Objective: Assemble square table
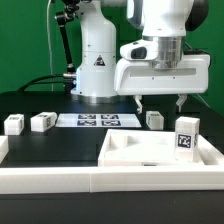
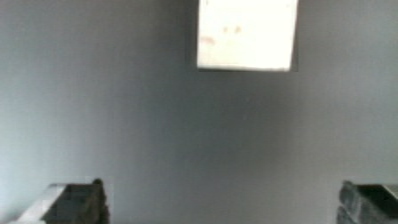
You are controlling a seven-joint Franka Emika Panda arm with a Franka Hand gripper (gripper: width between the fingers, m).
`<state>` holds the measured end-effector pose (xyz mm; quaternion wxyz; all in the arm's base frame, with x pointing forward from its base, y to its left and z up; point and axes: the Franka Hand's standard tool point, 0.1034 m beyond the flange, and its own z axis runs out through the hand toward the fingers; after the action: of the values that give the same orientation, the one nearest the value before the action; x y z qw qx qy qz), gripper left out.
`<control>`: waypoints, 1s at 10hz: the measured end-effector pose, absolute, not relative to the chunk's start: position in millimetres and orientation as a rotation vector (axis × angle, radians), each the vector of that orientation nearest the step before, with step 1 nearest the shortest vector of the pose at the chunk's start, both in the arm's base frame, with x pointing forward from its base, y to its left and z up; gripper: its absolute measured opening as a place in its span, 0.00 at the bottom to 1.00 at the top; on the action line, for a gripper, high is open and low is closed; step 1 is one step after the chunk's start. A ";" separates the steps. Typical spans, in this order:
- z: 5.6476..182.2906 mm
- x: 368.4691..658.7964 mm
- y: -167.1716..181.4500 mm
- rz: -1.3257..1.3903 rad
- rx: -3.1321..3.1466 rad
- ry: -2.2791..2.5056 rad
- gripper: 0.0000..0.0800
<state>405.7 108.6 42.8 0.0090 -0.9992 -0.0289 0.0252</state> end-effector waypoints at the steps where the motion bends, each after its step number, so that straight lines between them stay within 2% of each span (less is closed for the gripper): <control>1: 38.8 400.9 108.3 0.078 -3.124 -0.095 0.81; 3: 34.7 391.9 110.5 0.085 -3.126 -0.090 0.81; 8: 34.0 391.2 108.3 0.131 -3.126 -0.099 0.81; 10: 33.4 385.4 108.5 0.362 -3.110 -0.094 0.81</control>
Offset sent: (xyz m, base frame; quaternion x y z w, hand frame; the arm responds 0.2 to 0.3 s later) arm -0.0100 0.0000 0.0000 0.0000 0.0000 0.0000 1.0000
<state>385.4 108.5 33.4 0.0048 -0.9928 -0.0301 0.1155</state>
